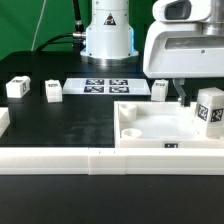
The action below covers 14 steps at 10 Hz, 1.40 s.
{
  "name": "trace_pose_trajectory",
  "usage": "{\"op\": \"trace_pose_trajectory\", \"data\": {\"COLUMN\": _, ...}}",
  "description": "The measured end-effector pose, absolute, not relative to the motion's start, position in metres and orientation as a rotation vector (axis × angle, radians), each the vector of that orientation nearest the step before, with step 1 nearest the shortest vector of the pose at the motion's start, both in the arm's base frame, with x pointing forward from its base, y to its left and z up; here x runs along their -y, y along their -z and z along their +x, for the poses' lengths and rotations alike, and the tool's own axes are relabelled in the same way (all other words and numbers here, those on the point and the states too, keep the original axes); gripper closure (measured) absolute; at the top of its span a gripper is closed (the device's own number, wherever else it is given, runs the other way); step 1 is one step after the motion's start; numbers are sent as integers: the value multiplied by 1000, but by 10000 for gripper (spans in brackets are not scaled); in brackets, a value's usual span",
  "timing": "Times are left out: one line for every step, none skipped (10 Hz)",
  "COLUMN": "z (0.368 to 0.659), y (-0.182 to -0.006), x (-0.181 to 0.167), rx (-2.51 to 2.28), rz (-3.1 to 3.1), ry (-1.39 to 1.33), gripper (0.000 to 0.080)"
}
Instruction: Assemble one leg
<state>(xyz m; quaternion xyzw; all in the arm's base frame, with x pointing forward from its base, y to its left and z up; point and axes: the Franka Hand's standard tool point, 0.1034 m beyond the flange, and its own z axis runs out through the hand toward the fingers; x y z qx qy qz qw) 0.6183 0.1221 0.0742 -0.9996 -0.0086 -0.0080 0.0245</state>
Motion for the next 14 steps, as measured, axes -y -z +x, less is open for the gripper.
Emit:
{"op": "trace_pose_trajectory", "data": {"z": 618, "y": -73, "x": -119, "rx": 140, "rz": -3091, "ry": 23, "gripper": 150}}
{"op": "trace_pose_trajectory", "data": {"z": 619, "y": -72, "x": -116, "rx": 309, "rz": -3084, "ry": 27, "gripper": 150}}
{"op": "trace_pose_trajectory", "data": {"z": 618, "y": -72, "x": -113, "rx": 407, "rz": -3075, "ry": 27, "gripper": 150}}
{"op": "trace_pose_trajectory", "data": {"z": 618, "y": -72, "x": -113, "rx": 413, "rz": -3074, "ry": 27, "gripper": 150}}
{"op": "trace_pose_trajectory", "data": {"z": 618, "y": -72, "x": -113, "rx": 412, "rz": -3074, "ry": 27, "gripper": 246}}
{"op": "trace_pose_trajectory", "data": {"z": 618, "y": -72, "x": -113, "rx": 412, "rz": -3074, "ry": 27, "gripper": 383}}
{"op": "trace_pose_trajectory", "data": {"z": 618, "y": -72, "x": -113, "rx": 412, "rz": -3074, "ry": 27, "gripper": 383}}
{"op": "trace_pose_trajectory", "data": {"z": 618, "y": -71, "x": -113, "rx": 412, "rz": -3074, "ry": 27, "gripper": 508}}
{"op": "trace_pose_trajectory", "data": {"z": 618, "y": -71, "x": -113, "rx": 411, "rz": -3074, "ry": 27, "gripper": 508}}
{"op": "trace_pose_trajectory", "data": {"z": 618, "y": -71, "x": -113, "rx": 362, "rz": -3080, "ry": 26, "gripper": 508}}
{"op": "trace_pose_trajectory", "data": {"z": 618, "y": -71, "x": -113, "rx": 353, "rz": -3080, "ry": 25, "gripper": 508}}
{"op": "trace_pose_trajectory", "data": {"z": 617, "y": -70, "x": -112, "rx": 180, "rz": -3083, "ry": 19, "gripper": 508}}
{"op": "trace_pose_trajectory", "data": {"z": 617, "y": -70, "x": -112, "rx": -26, "rz": -3079, "ry": 19, "gripper": 508}}
{"op": "trace_pose_trajectory", "data": {"z": 616, "y": -69, "x": -113, "rx": -272, "rz": -3061, "ry": 21, "gripper": 508}}
